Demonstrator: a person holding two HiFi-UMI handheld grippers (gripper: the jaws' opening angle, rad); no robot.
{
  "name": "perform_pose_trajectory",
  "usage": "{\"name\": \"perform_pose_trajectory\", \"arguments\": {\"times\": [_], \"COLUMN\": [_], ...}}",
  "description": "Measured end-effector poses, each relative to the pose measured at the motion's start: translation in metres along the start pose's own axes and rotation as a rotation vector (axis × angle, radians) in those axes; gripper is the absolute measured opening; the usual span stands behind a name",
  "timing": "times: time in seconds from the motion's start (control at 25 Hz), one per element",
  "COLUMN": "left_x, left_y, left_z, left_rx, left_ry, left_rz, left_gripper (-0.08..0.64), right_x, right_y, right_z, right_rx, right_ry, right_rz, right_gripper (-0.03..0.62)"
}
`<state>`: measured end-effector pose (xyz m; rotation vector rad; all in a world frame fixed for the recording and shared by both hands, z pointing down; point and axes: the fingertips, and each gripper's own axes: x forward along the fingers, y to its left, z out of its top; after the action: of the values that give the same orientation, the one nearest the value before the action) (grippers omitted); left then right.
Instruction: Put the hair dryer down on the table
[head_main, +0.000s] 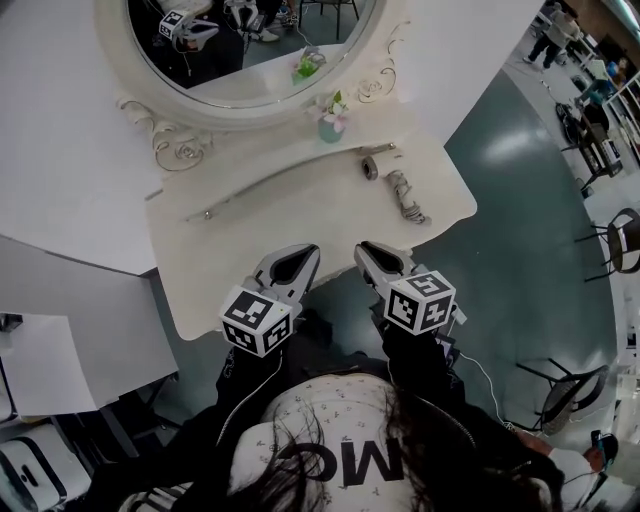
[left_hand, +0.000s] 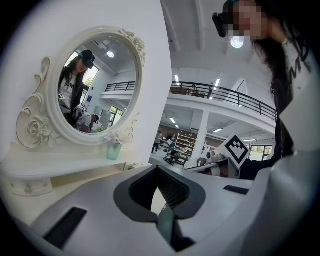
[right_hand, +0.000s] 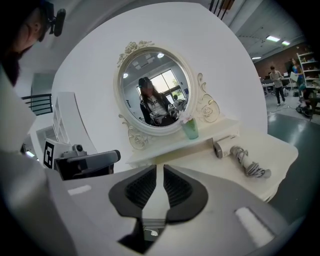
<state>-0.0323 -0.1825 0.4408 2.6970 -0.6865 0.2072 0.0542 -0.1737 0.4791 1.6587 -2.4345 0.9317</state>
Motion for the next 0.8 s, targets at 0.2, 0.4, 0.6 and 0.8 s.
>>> {"name": "perform_pose_trajectory", "arguments": {"times": [0.2,0.4,0.6,0.8], "left_x": [0.006,0.012,0.012,0.005], "left_y": [-0.036,-0.078,-0.123,-0.165], "left_z": [-0.007,-0.019,-0.036,-0.055], "left_rx": [0.004,0.007,0.01,-0.003], "left_ry": [0.0,0.001,-0.001,-0.007], "left_rz": [0.036,0.072,0.117,0.165], "left_gripper": [0.0,0.0,0.0,0.0], "right_x": [-0.033,-0.072,-0.109,-0.147], "right_y": [-0.011,-0.022,-0.024,-0.02], "right_z": [-0.008,-0.019,-0.04,-0.062], "right_rx": [0.003,0.002,-0.006,-0.017], "right_ry": [0.009,0.018,0.036,0.065], "right_rz": [0.038,0.079,0.138,0.202], "right_gripper": [0.054,0.054,0.054,0.054]}}
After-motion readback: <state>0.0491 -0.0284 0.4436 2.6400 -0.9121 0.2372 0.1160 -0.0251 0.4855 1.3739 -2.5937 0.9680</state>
